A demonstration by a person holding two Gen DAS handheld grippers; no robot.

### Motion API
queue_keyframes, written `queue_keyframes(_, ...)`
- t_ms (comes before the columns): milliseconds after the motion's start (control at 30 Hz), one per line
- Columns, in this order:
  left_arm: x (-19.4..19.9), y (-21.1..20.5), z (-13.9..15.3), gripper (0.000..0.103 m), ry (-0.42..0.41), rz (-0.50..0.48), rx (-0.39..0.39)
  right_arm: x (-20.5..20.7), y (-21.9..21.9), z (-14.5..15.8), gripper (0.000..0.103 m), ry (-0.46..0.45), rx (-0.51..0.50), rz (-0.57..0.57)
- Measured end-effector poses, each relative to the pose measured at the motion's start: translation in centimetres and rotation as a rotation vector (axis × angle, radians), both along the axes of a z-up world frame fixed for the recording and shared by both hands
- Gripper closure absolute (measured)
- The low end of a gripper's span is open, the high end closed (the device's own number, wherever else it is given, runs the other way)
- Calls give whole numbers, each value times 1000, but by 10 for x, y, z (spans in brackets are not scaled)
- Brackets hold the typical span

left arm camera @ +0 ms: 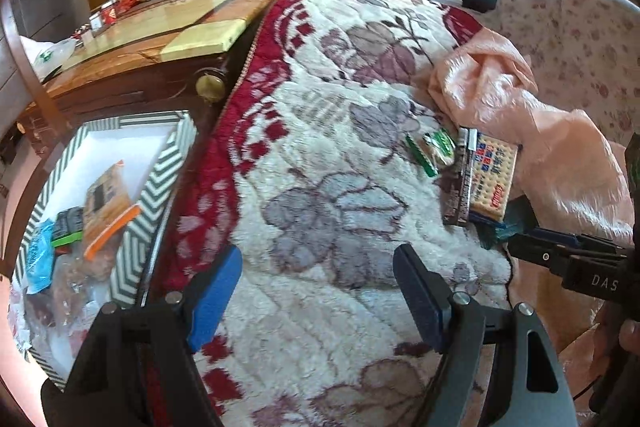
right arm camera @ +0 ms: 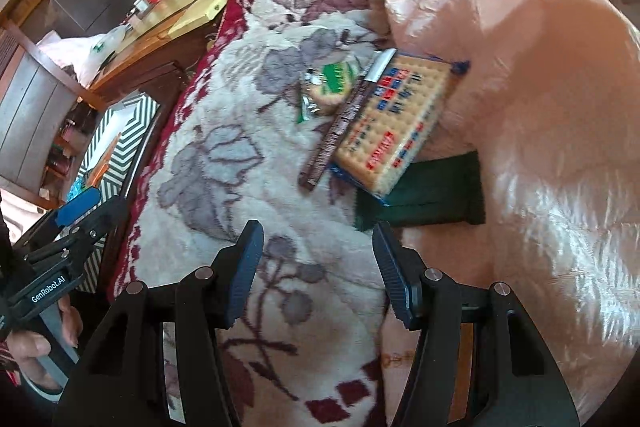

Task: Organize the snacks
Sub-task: 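Move both open grippers back over the remaining snacks on the blanket, then grasp the brown chocolate stick with the left gripper while the right grasps the green bun packet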

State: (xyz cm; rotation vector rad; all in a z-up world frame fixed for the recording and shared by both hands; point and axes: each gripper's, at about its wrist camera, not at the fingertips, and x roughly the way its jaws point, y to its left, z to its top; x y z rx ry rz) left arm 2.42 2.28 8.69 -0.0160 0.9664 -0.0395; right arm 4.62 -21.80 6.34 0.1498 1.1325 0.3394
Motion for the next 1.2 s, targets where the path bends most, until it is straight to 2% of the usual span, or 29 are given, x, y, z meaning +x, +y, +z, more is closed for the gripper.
queue_keyframes(533, 61, -58, -18, 23, 78, -145, -99, 10, -16, -13, 46, 21, 31, -5)
queue_keyframes(700, 82, -78, -34, 23, 138, -190, -182, 12, -18, -17, 46, 30, 23, 9)
queue_keyframes(967, 110, -109, -55, 25, 187, -227, -210, 11, -23, -22, 46, 41, 61, 19)
queue_keyframes(1033, 115, -116, -57, 31, 190, -240, -213, 11, -24, -24, 46, 46, 68, 19)
queue_keyframes(1100, 120, -123, -63, 60, 207, -252, -201, 11, -24, -24, 46, 47, 69, 23)
queue_keyframes(1200, 124, -126, -68, 75, 216, -267, -222, 11, -24, -25, 46, 48, 69, 24)
